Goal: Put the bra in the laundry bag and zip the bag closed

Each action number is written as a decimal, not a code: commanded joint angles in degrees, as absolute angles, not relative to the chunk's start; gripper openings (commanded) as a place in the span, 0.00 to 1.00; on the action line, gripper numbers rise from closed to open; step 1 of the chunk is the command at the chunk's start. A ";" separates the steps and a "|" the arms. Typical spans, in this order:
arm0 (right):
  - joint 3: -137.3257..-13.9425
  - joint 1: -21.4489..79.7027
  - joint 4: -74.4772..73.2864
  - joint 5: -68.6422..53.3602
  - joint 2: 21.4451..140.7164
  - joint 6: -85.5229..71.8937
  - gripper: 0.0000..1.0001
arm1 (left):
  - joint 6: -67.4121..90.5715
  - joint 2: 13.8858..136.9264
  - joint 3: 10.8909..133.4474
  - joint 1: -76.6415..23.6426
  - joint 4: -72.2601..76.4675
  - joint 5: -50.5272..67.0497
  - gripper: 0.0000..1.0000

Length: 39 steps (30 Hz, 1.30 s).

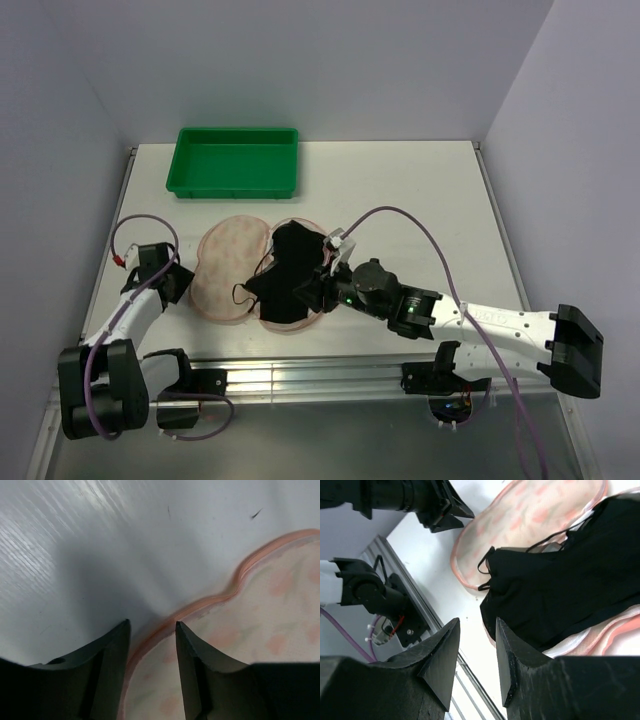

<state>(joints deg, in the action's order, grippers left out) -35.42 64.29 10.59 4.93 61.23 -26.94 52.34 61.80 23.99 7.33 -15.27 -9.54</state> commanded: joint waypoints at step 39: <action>-27.77 50.28 14.24 15.12 71.98 -41.92 0.31 | 48.60 42.29 20.83 -0.24 -13.18 -0.44 0.00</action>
<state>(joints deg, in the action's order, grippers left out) -26.98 51.68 11.29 12.84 70.70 -40.62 49.65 46.89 18.98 2.90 -12.25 -2.48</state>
